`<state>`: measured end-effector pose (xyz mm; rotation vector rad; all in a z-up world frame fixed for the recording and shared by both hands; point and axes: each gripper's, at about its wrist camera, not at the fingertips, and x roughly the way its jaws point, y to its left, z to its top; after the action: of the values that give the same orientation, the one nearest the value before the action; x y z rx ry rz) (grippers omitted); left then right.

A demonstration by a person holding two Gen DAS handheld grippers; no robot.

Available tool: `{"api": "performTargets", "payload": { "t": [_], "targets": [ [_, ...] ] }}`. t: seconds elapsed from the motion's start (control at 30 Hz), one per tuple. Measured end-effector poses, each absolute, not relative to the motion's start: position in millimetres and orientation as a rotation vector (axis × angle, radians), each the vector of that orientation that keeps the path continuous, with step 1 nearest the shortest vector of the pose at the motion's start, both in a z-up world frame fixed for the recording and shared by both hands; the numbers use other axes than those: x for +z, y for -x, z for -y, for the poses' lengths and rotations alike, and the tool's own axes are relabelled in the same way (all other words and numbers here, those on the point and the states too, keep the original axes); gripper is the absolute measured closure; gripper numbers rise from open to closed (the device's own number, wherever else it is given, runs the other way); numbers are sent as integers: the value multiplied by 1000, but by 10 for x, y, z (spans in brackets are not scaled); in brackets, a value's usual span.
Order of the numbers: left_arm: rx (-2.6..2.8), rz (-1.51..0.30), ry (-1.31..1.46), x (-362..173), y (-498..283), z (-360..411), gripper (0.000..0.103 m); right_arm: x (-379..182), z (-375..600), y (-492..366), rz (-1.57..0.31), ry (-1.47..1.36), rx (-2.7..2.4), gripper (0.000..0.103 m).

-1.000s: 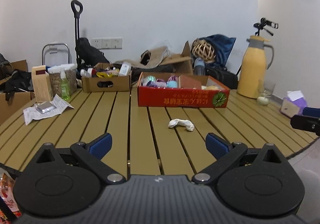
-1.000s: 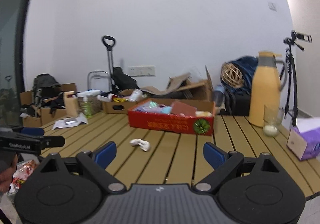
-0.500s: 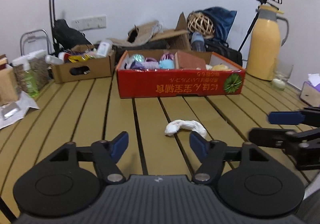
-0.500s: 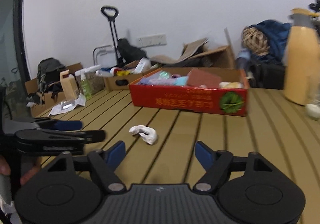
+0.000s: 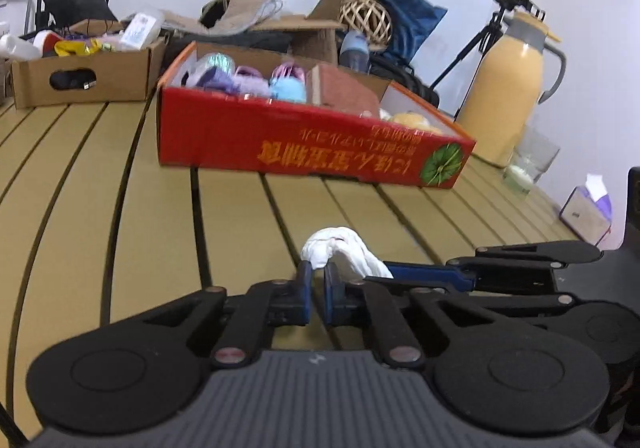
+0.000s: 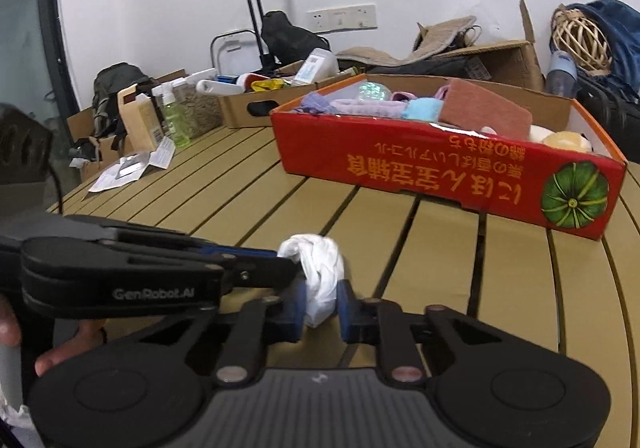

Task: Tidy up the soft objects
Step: 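Grasp the white crumpled cloth with the left gripper while the right gripper grasps it too, then carry the white cloth into the red box and open both grippers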

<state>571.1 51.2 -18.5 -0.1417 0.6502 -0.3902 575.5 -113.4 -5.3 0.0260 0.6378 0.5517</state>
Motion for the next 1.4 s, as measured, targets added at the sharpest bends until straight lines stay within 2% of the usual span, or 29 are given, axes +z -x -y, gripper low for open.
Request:
{"api": "performTargets", "payload": {
  "t": [0.3,0.5,0.7,0.93,1.07,1.23,1.33,1.37,1.4],
  "targets": [
    [-398,-491,113,389,-5431,-384,97,442,1318,-5430,-517,-23,575,92],
    [-442,-435,79,776,-5578,-154,97,844,1492,-5320,-452,15,565,92],
    [-484,-412,44,1099,-6126,146,97,1177,1785,-5651,-400,-2,505,92],
    [-522,-451,54,1212,-7076,472,97,1349,2109,-6530,-402,-39,446,92],
    [-520,-531,50,1041,-7723,708,97,1289,2232,-7125,-430,-36,373,92],
    [-470,-627,33,721,-8464,951,93,948,2338,-7909,-516,-17,279,92],
    [-423,-638,44,556,-8585,857,86,659,2341,-8298,-571,41,190,82],
    [-416,-637,44,526,-8589,811,79,562,2330,-8386,-581,76,158,74],
    [-398,-636,41,498,-8587,756,74,490,2333,-8443,-595,87,144,73]
  ]
}}
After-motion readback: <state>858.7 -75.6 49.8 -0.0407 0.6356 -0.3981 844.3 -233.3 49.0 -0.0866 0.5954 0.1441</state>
